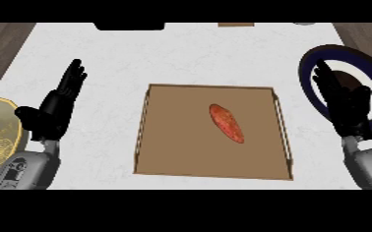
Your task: Pick the sweet potato from the tray and place it in the plate
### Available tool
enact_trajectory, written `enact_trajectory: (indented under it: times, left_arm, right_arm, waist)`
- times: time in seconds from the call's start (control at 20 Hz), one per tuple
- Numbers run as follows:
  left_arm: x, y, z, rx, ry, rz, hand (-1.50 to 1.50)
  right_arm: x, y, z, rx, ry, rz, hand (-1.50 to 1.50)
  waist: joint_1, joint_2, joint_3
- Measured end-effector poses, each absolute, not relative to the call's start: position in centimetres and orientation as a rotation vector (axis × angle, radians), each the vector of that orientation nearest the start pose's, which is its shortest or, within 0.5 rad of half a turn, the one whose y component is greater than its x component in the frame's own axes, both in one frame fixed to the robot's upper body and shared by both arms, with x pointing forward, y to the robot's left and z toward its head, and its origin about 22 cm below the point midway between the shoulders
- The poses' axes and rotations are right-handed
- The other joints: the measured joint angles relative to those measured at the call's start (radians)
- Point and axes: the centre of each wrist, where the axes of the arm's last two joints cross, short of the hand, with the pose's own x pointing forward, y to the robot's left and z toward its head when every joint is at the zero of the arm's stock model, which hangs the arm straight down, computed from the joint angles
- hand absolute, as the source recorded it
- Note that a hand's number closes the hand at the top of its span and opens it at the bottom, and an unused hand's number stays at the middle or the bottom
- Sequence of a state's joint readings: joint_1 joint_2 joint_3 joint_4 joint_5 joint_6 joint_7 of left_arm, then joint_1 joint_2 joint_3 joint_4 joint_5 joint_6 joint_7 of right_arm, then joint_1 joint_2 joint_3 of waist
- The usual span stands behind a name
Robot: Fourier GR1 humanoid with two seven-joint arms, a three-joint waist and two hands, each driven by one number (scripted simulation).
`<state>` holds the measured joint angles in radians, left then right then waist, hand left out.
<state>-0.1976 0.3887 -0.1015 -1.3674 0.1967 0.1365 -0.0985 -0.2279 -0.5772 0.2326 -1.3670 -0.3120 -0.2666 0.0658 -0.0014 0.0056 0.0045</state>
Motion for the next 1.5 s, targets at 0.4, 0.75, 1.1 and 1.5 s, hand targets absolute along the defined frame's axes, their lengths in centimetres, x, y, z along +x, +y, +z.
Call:
enact_trajectory:
  times: [0.4, 0.75, 1.1, 1.5]
  left_arm:
    - [30.0, 27.1, 3.4, 0.185, -1.621, -0.235, 0.0]
    - [30.6, 25.4, 3.6, 0.192, -1.572, -0.234, 0.0]
    - [30.6, 25.5, 3.9, 0.213, -1.565, -0.217, 0.0]
    - [30.2, 26.2, 4.1, 0.225, -1.55, -0.214, 0.0]
  right_arm:
    - [31.2, -19.2, 9.0, 0.039, -1.645, 0.534, 1.5]
    - [27.9, -11.6, 2.9, 0.097, -1.631, 0.789, -1.5]
    - [26.7, -11.9, 1.8, -0.029, -1.745, 0.932, -1.5]
    - [28.8, -15.2, 9.7, -0.236, -1.688, 1.124, -1.5]
  waist:
    - [0.066, -0.016, -0.016]
    - [0.031, -0.006, -0.007]
    - [0.005, -0.007, -0.005]
    - [-0.002, -0.011, -0.006]
